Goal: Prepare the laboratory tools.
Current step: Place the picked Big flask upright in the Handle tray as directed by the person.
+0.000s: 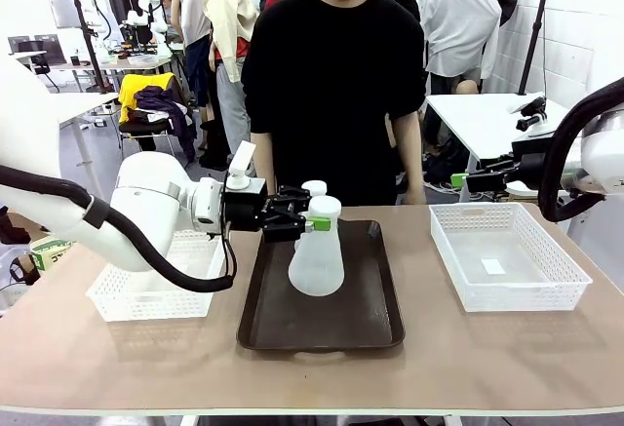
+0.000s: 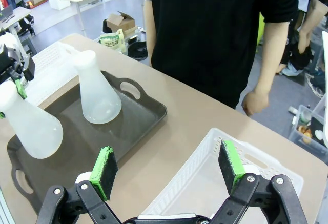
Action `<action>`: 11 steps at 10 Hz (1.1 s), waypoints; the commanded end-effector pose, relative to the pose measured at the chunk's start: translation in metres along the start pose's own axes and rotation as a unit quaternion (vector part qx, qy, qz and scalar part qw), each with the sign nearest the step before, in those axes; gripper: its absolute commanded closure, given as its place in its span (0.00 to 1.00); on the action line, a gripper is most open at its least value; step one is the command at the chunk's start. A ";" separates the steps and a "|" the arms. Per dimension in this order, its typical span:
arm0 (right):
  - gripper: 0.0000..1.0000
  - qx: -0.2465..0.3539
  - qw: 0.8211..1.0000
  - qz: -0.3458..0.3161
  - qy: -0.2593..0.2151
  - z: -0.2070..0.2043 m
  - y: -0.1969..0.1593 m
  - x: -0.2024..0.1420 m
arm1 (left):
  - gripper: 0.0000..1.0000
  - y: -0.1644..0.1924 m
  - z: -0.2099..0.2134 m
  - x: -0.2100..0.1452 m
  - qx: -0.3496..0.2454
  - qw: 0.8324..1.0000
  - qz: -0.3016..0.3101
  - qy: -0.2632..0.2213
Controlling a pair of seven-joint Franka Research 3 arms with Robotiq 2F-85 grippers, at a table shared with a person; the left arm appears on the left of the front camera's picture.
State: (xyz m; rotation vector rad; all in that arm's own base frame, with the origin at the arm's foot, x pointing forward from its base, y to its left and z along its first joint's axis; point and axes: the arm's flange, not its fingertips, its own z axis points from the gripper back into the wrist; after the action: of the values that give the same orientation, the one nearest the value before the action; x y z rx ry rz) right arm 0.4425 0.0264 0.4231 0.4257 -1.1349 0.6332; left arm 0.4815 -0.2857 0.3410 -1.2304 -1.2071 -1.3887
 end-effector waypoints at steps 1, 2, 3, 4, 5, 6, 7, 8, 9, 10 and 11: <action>0.00 0.000 1.000 -0.001 0.003 0.001 0.001 -0.002 | 1.00 0.006 -0.001 -0.006 -0.017 0.999 0.024 -0.013; 0.00 0.000 1.000 -0.001 0.003 0.001 0.001 -0.002 | 1.00 0.006 -0.001 -0.011 -0.024 0.999 0.027 -0.016; 0.00 0.000 1.000 -0.001 0.003 0.001 0.001 -0.002 | 1.00 0.004 -0.001 -0.014 -0.027 0.999 0.032 -0.024; 0.00 0.000 1.000 -0.001 0.003 0.001 0.001 -0.002 | 1.00 0.002 -0.001 -0.016 -0.025 0.999 0.033 -0.026; 0.00 0.000 1.000 -0.001 0.003 0.001 0.001 -0.002 | 1.00 0.001 0.000 -0.022 -0.022 0.999 0.035 -0.021; 0.00 0.000 1.000 -0.001 0.003 0.001 0.001 -0.002 | 1.00 0.000 0.002 -0.025 -0.019 0.999 0.039 -0.020; 0.00 0.000 1.000 -0.001 0.003 0.001 0.001 -0.002 | 1.00 0.000 0.003 -0.029 -0.019 0.999 0.045 -0.014; 0.00 0.000 1.000 -0.001 0.003 0.001 0.001 -0.002 | 1.00 0.000 0.004 -0.032 -0.019 0.999 0.050 -0.010; 0.00 0.000 1.000 -0.001 0.003 0.001 0.001 -0.002 | 0.93 -0.001 0.004 -0.033 -0.024 0.998 0.056 -0.006; 0.00 0.000 1.000 -0.001 0.003 0.001 0.001 -0.002 | 0.73 -0.001 0.004 -0.035 -0.027 0.998 0.059 -0.002; 0.00 0.000 1.000 -0.001 0.003 0.001 0.001 -0.002 | 0.53 -0.001 0.004 -0.035 -0.028 0.998 0.062 0.000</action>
State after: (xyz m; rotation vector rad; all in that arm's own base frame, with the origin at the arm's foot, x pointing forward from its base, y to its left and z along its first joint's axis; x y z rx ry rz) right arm 0.4425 0.0264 0.4231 0.4257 -1.1349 0.6332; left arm 0.4822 -0.2796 0.3019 -1.3136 -1.1189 -1.3372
